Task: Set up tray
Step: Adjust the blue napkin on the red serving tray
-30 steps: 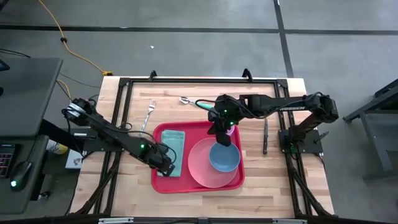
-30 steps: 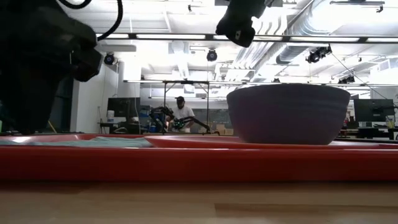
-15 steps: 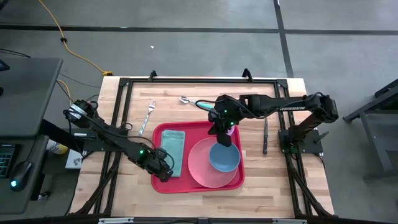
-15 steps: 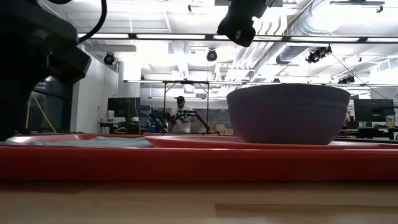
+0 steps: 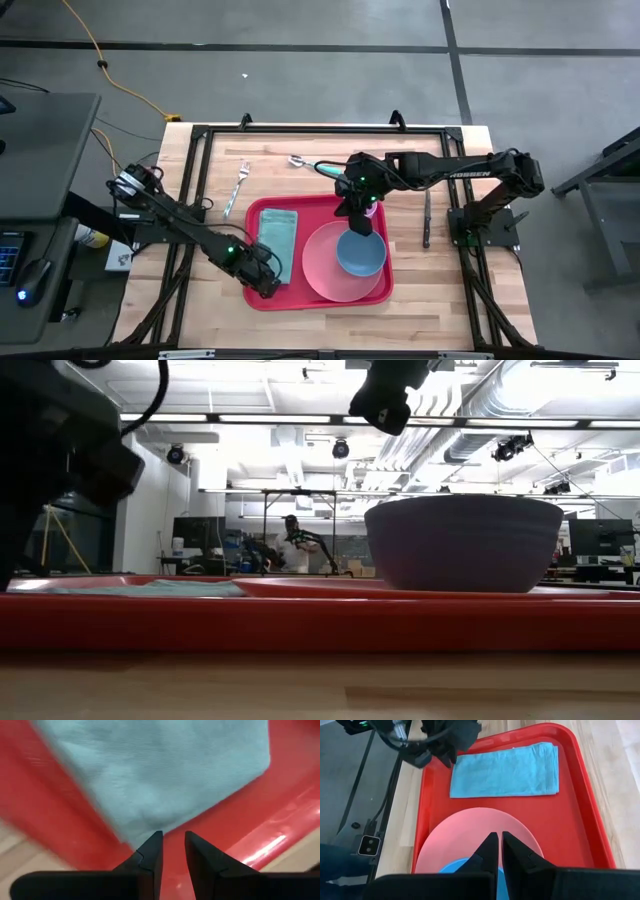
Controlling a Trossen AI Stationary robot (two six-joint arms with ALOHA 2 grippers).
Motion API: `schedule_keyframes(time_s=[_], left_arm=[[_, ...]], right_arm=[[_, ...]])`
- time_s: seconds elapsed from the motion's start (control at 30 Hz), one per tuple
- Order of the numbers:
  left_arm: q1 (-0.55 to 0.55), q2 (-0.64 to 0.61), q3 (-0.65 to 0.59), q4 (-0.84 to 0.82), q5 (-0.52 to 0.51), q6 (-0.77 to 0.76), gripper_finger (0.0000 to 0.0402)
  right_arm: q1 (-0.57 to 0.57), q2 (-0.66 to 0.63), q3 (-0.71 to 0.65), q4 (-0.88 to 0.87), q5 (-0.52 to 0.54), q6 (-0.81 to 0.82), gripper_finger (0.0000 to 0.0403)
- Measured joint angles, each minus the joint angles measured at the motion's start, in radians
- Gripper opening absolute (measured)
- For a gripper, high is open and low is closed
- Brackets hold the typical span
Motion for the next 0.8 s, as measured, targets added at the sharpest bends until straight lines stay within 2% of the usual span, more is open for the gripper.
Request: schedule_keyframes(time_s=[0.3, 0.5, 0.63, 0.8], left_arm=[[0.0, 0.07, 0.002, 0.176, 0.026, 0.008, 0.0111], [0.0, 0.07, 0.05, 0.221, -0.038, 0.072, 0.0111], [0.001, 0.06, 0.088, 0.139, -0.104, 0.09, 0.0111], [0.001, 0.06, 0.129, -0.112, -0.158, 0.051, 0.0111]], right_arm=[[0.0, -0.001, 0.0, 0.0, 0.001, 0.0, 0.0], [0.0, -0.001, 0.0, -0.002, 0.003, 0.0, 0.0], [0.0, -0.001, 0.0, 0.002, 0.003, 0.0, 0.0], [0.0, -0.001, 0.0, 0.006, 0.003, 0.001, 0.0]])
